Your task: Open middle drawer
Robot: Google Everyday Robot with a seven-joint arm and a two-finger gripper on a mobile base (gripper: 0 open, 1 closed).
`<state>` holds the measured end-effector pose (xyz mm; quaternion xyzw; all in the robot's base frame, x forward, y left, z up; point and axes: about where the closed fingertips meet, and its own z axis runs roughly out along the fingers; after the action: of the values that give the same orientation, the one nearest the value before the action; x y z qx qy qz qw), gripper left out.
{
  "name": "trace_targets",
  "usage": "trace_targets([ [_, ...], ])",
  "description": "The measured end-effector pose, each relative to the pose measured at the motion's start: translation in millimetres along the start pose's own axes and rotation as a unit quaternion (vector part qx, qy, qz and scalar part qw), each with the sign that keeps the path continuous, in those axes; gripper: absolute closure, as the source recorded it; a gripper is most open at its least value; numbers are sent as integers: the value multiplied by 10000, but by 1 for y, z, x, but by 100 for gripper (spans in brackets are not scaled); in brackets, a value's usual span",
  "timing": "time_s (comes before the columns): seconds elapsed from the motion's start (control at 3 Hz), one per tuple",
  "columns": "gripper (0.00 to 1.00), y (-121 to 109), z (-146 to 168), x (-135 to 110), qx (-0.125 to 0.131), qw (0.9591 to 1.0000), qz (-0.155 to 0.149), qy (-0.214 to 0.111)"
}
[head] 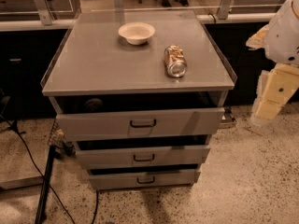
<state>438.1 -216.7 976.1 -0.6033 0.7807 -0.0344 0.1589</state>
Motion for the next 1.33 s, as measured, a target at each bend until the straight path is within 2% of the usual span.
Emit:
trace_targets([
  [0.67,0,8,13,-1,149,9999,-27,-36],
  [1.33,0,39,81,3,0,10000,-25,-83],
])
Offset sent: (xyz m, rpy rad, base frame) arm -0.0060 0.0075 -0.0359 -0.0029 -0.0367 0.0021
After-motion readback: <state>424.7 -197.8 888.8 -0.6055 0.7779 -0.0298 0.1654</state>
